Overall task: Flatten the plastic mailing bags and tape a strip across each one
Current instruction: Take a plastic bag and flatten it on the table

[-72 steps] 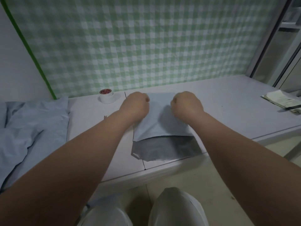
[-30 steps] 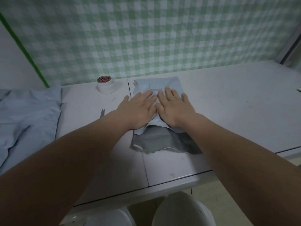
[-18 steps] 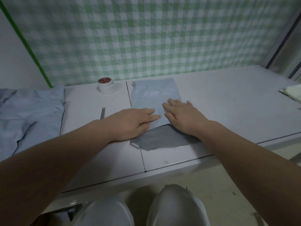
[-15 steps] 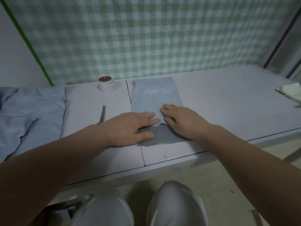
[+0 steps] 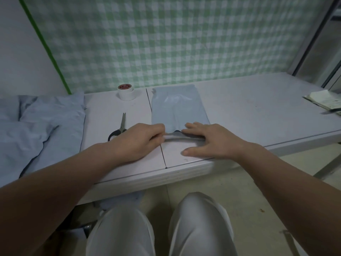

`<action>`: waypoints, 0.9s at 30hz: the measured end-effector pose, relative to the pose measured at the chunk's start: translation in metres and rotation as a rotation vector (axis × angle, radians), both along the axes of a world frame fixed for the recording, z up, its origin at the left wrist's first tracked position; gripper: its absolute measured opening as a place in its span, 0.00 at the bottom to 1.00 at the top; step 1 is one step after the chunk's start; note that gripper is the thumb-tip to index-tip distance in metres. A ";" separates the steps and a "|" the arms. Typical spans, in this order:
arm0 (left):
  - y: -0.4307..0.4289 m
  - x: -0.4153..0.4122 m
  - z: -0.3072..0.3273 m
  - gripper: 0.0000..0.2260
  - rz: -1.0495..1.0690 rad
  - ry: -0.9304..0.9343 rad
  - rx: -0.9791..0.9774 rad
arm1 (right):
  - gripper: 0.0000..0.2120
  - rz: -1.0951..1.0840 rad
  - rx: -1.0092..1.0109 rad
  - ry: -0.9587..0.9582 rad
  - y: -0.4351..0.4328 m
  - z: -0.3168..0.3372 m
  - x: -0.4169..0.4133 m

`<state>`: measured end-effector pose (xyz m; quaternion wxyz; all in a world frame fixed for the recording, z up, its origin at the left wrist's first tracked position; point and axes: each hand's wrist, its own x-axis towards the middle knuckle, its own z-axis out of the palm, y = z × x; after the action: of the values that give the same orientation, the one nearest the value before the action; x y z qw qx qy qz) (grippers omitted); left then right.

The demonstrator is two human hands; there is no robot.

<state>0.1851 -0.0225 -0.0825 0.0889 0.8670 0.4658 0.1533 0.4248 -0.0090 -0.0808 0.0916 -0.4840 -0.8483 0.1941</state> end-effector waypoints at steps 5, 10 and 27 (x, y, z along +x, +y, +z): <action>0.004 -0.004 0.001 0.11 0.133 -0.198 -0.001 | 0.16 -0.158 0.120 0.185 0.014 -0.005 0.016; 0.013 0.006 0.002 0.09 0.295 -0.597 -0.069 | 0.05 -0.312 0.120 0.436 0.030 -0.009 0.022; 0.063 0.036 -0.005 0.19 0.784 -0.545 0.075 | 0.16 -0.520 0.263 0.568 0.063 -0.014 -0.012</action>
<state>0.2212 0.0400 -0.0873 0.1121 0.5566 0.7116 0.4138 0.4131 0.0544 -0.0951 0.4295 -0.5935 -0.6564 0.1802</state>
